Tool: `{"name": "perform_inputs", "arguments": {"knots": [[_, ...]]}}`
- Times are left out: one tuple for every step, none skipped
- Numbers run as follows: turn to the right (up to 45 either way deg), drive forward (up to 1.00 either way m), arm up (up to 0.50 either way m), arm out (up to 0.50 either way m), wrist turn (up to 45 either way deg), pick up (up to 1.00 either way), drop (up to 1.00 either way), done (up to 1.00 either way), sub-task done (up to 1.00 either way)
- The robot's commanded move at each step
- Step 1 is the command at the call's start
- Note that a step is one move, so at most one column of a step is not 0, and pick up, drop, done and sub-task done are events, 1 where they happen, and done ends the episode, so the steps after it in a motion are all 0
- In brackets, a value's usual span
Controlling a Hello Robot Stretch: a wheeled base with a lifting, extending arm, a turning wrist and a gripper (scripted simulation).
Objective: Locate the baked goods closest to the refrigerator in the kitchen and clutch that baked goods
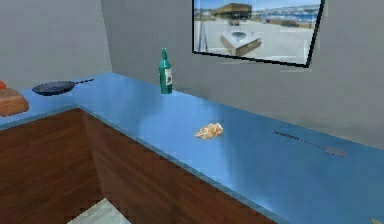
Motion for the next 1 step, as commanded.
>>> {"name": "perform_inputs", "arguments": {"knots": [[0.0,0.00,0.00,0.00,45.0,0.00,0.00,0.00,0.00]]}}
